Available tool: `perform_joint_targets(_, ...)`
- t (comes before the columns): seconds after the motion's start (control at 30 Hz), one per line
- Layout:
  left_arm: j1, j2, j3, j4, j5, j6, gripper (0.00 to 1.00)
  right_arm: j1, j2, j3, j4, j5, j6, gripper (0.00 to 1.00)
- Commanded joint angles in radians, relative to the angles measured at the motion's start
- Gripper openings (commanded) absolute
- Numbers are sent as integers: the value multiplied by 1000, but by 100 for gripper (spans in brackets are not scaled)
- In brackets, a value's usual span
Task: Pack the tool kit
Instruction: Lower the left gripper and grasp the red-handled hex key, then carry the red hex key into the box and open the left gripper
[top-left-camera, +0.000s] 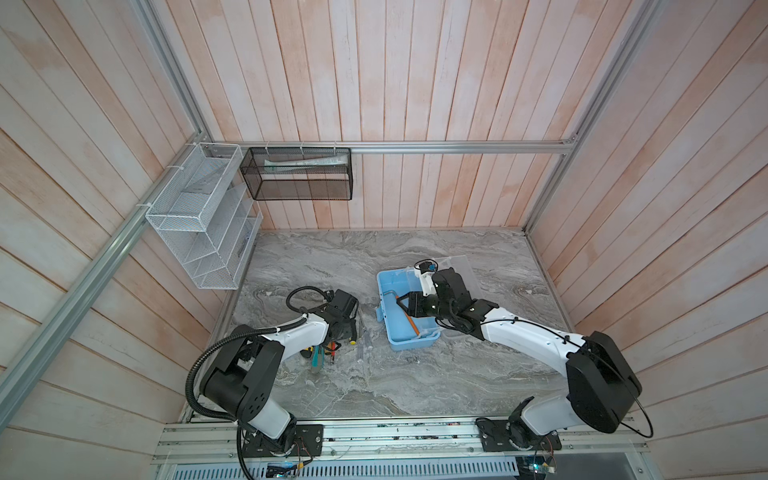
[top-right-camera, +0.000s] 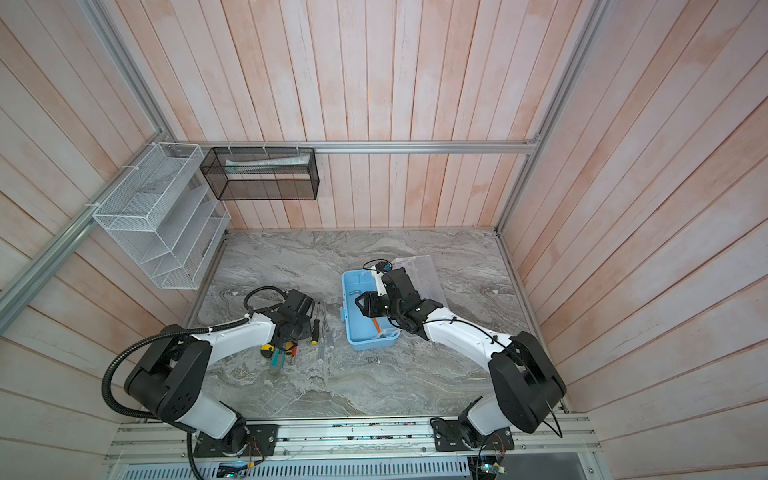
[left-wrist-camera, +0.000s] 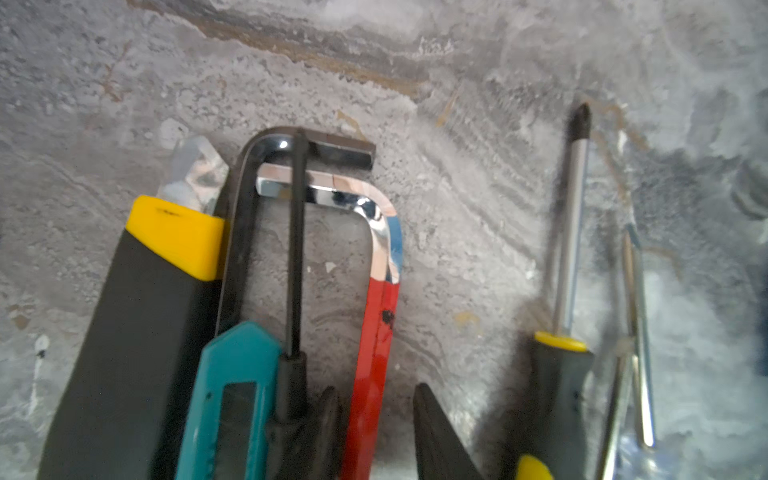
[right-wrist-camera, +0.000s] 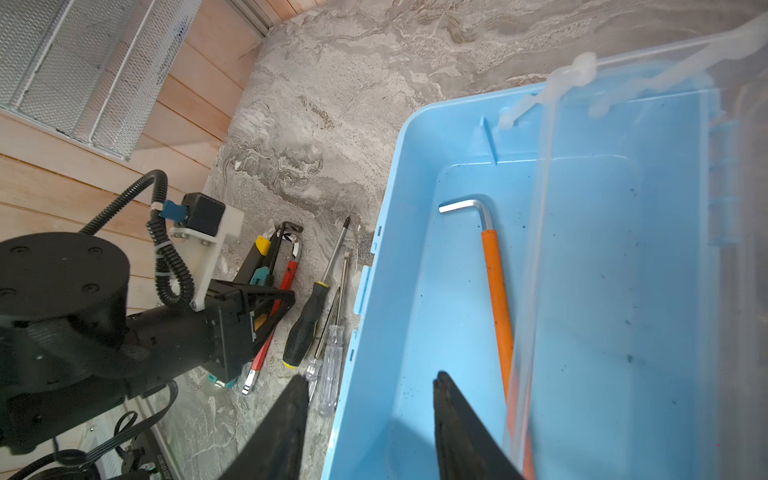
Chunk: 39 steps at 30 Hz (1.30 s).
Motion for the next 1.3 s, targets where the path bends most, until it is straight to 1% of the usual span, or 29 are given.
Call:
perform_joint_targets(0.0,5,30,-11,24,-3,1,29,-17,8,-27,29,-24,10,48)
perform_joint_targets(0.13,5,35,-13,49,5,5,27,-24,5,-34,37,-24,12,49)
perform_joint_targets(0.4,6,49,-17,74,22,15,17,-32,12,-47,58,-29,24,48)
perform_joint_targets(0.5,6,49,-14,78,30,17,8,-33,11,-45,57,-28,25,48)
perform_joint_targets(0.53,5,45,-12,77,31,19,2,-33,9,-45,58,-29,25,48)
perform_joint_targets(0.57,5,42,-10,78,33,21,0,-34,8,-44,58,-30,25,48)
perform_joint_targets(0.77,7,-18,31,43,32,62,0,-39,-1,-37,75,-58,44,48)
perform_joint_targets(0.9,7,-119,64,24,39,70,0,-42,-17,-27,76,-71,55,48)
perform_joint_targets(1.03,7,-211,105,24,53,50,0,-50,-48,-36,99,-92,84,48)
perform_joint_targets(1.17,0,-276,123,138,160,-27,0,-70,-70,-41,115,-113,104,48)
perform_joint_targets(1.27,-34,-254,146,228,198,-94,0,-85,-85,-41,109,-108,102,48)
